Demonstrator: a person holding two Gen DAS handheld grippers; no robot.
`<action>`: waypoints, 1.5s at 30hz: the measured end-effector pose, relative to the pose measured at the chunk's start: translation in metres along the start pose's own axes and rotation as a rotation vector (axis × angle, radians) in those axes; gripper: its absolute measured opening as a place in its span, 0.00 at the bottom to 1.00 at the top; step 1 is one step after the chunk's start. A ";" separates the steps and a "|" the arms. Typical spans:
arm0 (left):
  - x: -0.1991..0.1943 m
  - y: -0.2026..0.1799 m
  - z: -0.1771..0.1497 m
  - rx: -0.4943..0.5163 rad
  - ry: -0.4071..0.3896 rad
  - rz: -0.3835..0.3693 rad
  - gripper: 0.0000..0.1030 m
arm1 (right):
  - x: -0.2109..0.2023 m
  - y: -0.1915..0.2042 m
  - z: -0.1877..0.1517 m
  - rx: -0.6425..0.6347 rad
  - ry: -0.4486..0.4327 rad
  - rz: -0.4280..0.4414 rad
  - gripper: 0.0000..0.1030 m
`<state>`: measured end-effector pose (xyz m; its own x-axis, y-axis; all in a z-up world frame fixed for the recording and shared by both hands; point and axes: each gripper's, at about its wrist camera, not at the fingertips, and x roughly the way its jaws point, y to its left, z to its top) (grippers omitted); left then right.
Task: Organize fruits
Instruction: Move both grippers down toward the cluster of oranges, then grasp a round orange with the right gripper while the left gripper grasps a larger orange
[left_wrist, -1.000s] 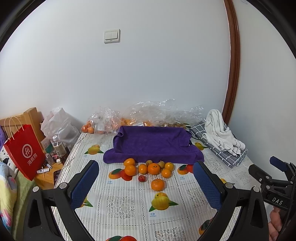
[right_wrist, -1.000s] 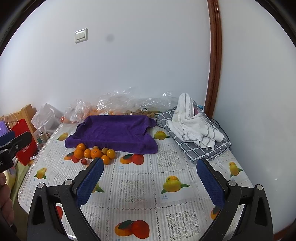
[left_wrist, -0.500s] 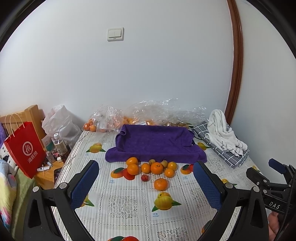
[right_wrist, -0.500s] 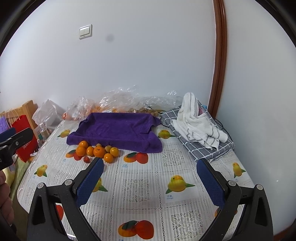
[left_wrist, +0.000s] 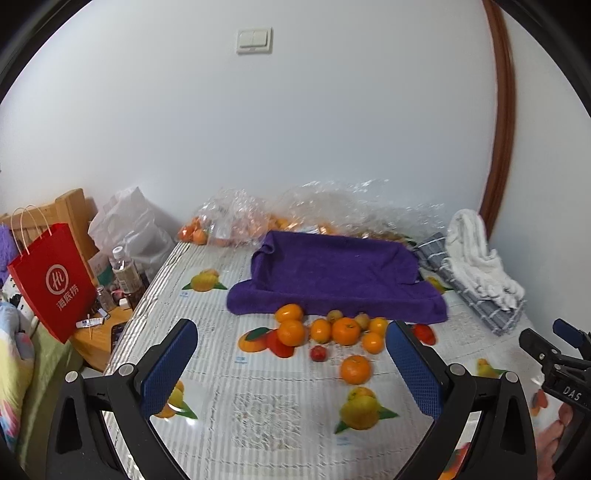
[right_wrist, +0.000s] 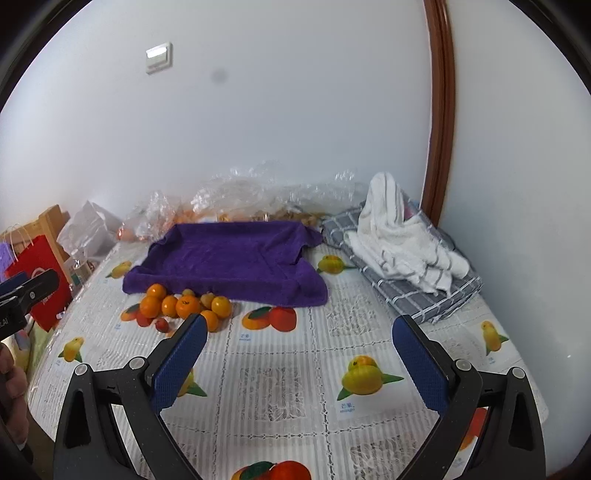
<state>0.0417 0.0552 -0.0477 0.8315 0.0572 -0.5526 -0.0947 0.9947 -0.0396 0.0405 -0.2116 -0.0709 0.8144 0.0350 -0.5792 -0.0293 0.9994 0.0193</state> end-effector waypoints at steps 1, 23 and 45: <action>0.006 0.002 -0.001 0.004 0.008 0.007 1.00 | 0.011 0.001 0.000 -0.007 0.025 0.007 0.97; 0.136 0.082 -0.057 -0.054 0.280 0.068 0.89 | 0.174 0.075 0.000 -0.110 0.227 0.226 0.55; 0.161 0.083 -0.074 -0.079 0.318 0.050 0.92 | 0.209 0.064 0.003 -0.064 0.256 0.295 0.30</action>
<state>0.1266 0.1404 -0.2016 0.6131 0.0634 -0.7875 -0.1837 0.9809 -0.0640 0.2110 -0.1401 -0.1883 0.5951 0.3112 -0.7410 -0.2834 0.9440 0.1688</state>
